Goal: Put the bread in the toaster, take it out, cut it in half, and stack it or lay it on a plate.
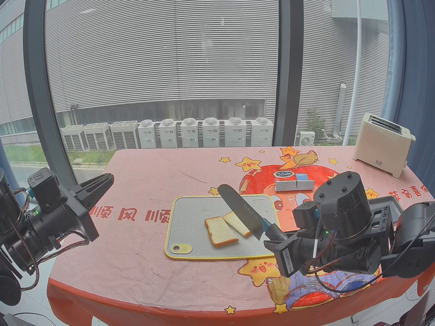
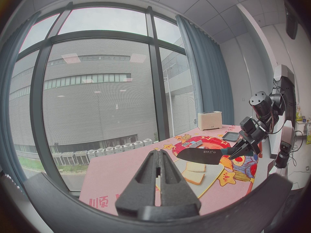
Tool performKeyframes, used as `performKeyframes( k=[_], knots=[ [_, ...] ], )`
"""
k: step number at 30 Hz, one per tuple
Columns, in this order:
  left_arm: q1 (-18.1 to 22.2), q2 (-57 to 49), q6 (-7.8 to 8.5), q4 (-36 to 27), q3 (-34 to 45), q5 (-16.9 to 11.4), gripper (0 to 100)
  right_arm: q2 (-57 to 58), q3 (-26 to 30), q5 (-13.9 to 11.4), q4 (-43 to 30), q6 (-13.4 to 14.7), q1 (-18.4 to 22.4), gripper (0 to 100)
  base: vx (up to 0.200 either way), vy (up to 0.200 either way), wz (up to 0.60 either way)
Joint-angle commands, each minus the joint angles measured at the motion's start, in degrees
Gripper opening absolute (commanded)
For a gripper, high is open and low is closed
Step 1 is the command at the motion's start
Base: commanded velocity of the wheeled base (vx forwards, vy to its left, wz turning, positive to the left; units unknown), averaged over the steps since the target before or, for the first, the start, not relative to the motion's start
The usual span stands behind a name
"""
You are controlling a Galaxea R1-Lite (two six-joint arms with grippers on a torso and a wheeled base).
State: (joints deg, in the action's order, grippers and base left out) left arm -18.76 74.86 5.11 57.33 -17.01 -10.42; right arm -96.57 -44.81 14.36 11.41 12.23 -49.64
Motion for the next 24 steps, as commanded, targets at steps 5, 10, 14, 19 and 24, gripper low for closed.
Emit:
performKeyframes(
  k=[5, 10, 14, 19, 24],
  knots=[
    [1.89, -3.93, 0.08, -0.12, 1.54, 0.49, 0, 1.65, 0.34, -0.21, 0.02, -0.1, -0.02, 0, 0.0, 0.0, 0.0],
    [6.72, -5.08, 0.17, 0.06, 3.38, 0.32, 0, 2.44, 0.69, 0.05, 0.02, -0.1, -0.02, 0, 0.0, 0.0, 0.0],
    [6.81, -7.01, 0.17, -0.03, 5.32, 0.32, 0, 3.85, 0.87, 0.05, 0.02, -0.1, -0.11, 0, 0.0, 0.0, 0.0],
    [6.81, -9.82, 0.17, -0.03, 8.3, 0.32, 0, 4.9, 0.87, 0.05, 0.02, -0.1, -0.11, 0, 0.0, 0.0, 0.0],
    [6.9, -12.99, 0.25, -0.03, 11.03, 0.49, 0, 5.34, 0.87, 0.05, 0.02, -0.1, -0.02, 0, 0.0, 0.0, 0.0]
  ],
)
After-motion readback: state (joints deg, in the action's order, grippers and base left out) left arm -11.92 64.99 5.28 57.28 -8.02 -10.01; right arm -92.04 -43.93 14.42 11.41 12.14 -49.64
